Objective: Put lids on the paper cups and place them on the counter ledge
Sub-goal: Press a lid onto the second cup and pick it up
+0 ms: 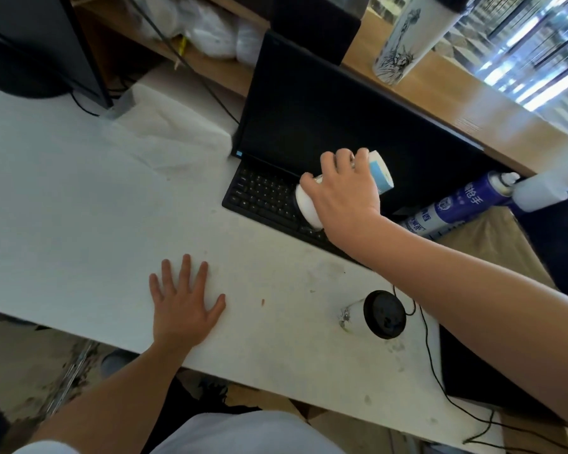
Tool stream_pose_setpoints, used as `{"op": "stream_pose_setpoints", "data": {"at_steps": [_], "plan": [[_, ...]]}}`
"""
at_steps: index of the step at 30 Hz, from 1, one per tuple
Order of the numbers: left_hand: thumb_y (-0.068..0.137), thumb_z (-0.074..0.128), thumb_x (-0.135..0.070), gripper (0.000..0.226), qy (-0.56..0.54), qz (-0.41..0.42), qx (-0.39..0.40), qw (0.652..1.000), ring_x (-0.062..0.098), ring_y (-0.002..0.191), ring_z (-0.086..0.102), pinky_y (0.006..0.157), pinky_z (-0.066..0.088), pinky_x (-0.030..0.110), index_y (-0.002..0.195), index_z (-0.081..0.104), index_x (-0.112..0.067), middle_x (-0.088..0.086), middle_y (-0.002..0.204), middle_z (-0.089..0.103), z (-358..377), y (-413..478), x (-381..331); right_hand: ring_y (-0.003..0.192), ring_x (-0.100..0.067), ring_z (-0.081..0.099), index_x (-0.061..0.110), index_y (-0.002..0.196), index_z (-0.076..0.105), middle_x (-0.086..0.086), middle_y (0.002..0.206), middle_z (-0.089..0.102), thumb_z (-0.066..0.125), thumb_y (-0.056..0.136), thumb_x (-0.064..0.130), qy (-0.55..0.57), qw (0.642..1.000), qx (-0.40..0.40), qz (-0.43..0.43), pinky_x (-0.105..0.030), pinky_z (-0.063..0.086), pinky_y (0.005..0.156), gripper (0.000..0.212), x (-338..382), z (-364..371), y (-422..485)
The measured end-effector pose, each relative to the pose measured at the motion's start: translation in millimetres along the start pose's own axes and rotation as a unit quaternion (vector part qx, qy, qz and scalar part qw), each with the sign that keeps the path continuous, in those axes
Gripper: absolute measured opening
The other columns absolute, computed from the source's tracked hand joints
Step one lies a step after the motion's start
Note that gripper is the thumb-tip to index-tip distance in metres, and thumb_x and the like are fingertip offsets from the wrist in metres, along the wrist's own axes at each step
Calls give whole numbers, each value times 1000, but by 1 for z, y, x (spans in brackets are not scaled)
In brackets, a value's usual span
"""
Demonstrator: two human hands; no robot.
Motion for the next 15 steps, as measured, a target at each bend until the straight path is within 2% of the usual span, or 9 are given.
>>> {"op": "stream_pose_setpoints", "data": {"at_steps": [8, 15], "plan": [[89, 27, -73, 85, 5, -3, -2, 1000, 49, 151, 4, 120, 2, 64, 157, 31, -22, 14, 166, 18, 0, 1, 1, 134, -45, 40, 16, 144, 46, -22, 143, 43, 64, 91, 30, -61, 995, 47, -57, -66, 25, 117, 58, 57, 8, -11], [90, 28, -73, 84, 1, -2, -4, 1000, 47, 152, 2, 120, -1, 62, 157, 28, -23, 12, 167, 16, 2, 1, 1, 136, -44, 40, 16, 144, 44, -21, 143, 42, 70, 89, 26, -72, 994, 50, -62, -64, 27, 117, 62, 61, 14, -15]]}}
Point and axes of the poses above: each hand's wrist, its own y-axis towards the middle knuckle, its own z-axis out of the palm, x = y × z, the point moved 5 cm from there along y, towards the middle knuckle
